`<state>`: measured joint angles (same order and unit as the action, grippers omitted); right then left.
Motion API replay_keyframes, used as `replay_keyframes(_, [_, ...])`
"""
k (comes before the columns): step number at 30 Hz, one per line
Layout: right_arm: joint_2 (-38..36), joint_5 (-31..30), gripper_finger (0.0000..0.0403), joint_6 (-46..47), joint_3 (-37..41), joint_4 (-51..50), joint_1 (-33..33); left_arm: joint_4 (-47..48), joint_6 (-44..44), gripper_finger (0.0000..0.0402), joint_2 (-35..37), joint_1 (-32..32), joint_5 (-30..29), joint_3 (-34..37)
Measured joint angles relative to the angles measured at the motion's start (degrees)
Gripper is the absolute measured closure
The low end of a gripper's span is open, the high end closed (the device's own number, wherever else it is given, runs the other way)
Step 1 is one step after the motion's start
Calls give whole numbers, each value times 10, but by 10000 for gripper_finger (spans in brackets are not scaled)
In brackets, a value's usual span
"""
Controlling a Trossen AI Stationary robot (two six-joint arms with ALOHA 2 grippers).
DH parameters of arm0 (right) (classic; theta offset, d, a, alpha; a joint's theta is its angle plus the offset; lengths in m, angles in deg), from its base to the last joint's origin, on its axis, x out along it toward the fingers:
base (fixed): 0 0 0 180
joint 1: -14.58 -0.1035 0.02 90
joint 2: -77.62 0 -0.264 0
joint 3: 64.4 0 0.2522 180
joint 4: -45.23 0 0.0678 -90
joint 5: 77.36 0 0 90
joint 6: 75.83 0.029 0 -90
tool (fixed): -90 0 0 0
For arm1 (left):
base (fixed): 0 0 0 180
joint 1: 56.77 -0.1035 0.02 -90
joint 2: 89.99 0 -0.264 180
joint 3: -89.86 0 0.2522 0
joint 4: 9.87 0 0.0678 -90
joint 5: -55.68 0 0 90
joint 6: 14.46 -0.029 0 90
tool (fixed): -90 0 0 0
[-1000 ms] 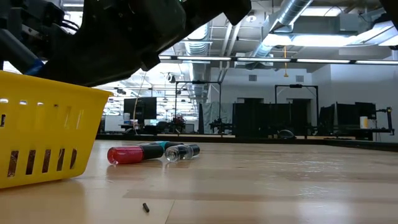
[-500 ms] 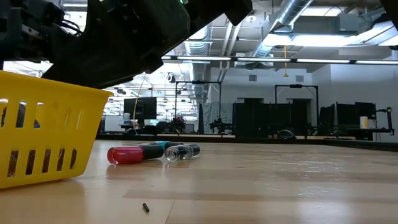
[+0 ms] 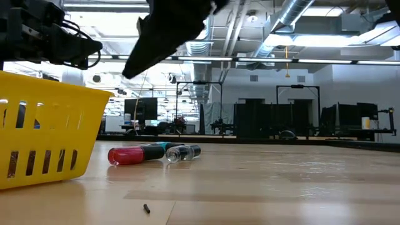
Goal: Pick & Place Nail Polish
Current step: Put the transparent nail polish into the yellow basket
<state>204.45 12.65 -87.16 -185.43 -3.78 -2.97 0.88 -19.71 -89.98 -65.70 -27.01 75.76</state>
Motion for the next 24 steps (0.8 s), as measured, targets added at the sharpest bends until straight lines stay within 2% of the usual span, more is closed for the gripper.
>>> replay_keyframes(2, [-5, 0, 189, 6, -4, -24, 14, 0, 0, 401, 0, 0, 0, 0])
replay_keyframes(4, [-18, -3, 191, 19, -1, -102, 26, 0, 0, 401, 0, 0, 0, 0])
replay_keyframes(8, [-20, -4, 198, 26, 9, -155, 41, -5, 0, 401, 0, 0, 0, 0])
replay_keyframes(18, [-20, 0, 205, -51, 83, -121, 22, -10, 0, 401, 0, 0, 0, 0])
replay_keyframes(24, [-19, -4, 206, -83, 84, -93, 23, -9, 0, 401, 0, 0, 0, 0])
